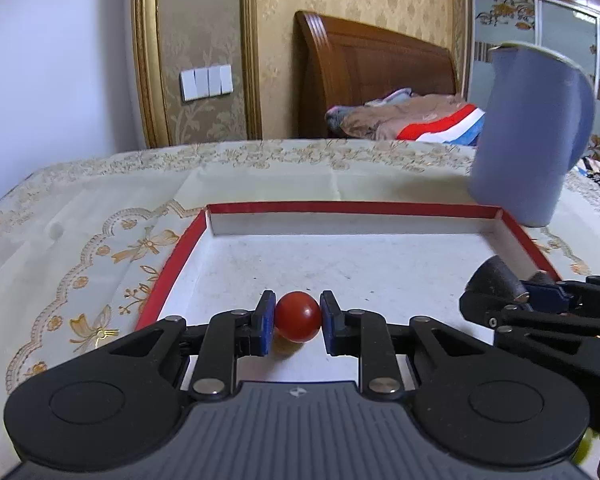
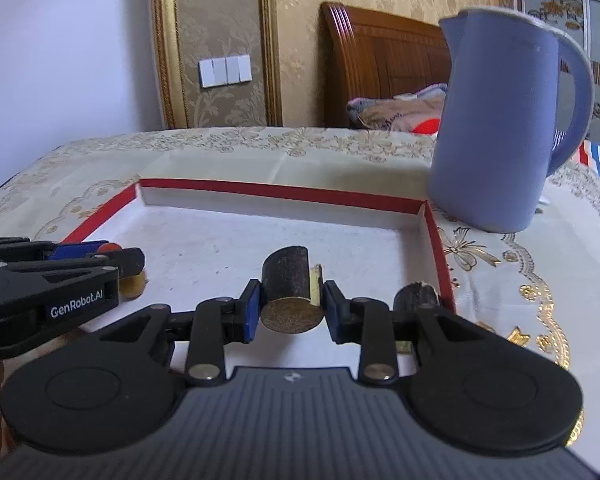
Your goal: Organize fruits
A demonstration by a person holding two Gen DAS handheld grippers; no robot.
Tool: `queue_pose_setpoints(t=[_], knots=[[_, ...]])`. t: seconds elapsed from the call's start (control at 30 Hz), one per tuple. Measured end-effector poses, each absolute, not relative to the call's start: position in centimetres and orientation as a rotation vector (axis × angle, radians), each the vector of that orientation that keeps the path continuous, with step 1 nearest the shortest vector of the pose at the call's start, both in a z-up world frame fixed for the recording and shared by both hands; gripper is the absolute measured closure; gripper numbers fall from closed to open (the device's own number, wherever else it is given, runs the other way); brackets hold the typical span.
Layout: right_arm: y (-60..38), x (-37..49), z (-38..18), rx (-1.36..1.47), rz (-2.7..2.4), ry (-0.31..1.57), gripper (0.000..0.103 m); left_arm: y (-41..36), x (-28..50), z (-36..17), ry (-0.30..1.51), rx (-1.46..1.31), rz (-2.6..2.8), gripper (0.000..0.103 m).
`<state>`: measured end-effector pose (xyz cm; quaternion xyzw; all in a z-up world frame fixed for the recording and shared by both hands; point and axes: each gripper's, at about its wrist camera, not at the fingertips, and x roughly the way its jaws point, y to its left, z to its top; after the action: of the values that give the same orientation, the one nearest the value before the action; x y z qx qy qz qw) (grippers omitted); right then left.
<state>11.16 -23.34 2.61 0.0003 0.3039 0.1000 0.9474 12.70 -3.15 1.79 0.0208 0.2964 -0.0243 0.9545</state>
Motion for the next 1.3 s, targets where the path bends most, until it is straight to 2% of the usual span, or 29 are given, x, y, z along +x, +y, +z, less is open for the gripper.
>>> queue_pose_setpoints(t=[0.47, 0.73, 0.77, 0.83, 0.93, 1.0, 1.03, 1.07, 1.17, 1.3], knots=[[-23.7, 16.3, 1.3, 0.065, 0.144, 0.75, 0.072, -2.6, 16.2, 1.1, 0.65, 0.015, -0.028, 0.08], [-24.0, 16.2, 1.8, 0.083, 0.157, 0.724, 0.07, -2.1, 18.6, 0.6, 0.755, -0.042, -0.065, 0.079], [-23.9, 16.0, 1.9, 0.076, 0.151, 0.707, 0.068, -2.1, 18.6, 0.6, 0.754, -0.04, -0.057, 0.079], [-23.7, 15.6, 2.1, 0.065, 0.145, 0.687, 0.049, -2.0, 18.4, 0.7, 0.746, -0.049, -0.053, 0.079], [-23.6, 15.2, 2.3, 0.056, 0.145, 0.672, 0.048, -1.7, 17.8, 1.0, 0.712, -0.07, -0.067, 0.071], [-23.6, 15.2, 2.2, 0.058, 0.151, 0.677, 0.045, -1.8, 17.5, 1.4, 0.68, -0.068, -0.067, 0.058], [-23.6, 15.1, 2.2, 0.06, 0.15, 0.679, 0.039, -1.8, 17.2, 1.6, 0.662, -0.068, -0.06, 0.04], [-23.6, 15.1, 2.1, 0.061, 0.144, 0.679, 0.037, -1.8, 16.9, 1.8, 0.636, -0.069, -0.052, 0.029], [-23.8, 14.6, 2.2, 0.065, 0.14, 0.666, 0.037, -2.1, 15.9, 2.4, 0.571, -0.032, -0.03, 0.028], [-24.0, 13.9, 2.7, 0.06, 0.111, 0.621, 0.028, -2.2, 14.3, 3.1, 0.525, -0.002, -0.03, 0.028]])
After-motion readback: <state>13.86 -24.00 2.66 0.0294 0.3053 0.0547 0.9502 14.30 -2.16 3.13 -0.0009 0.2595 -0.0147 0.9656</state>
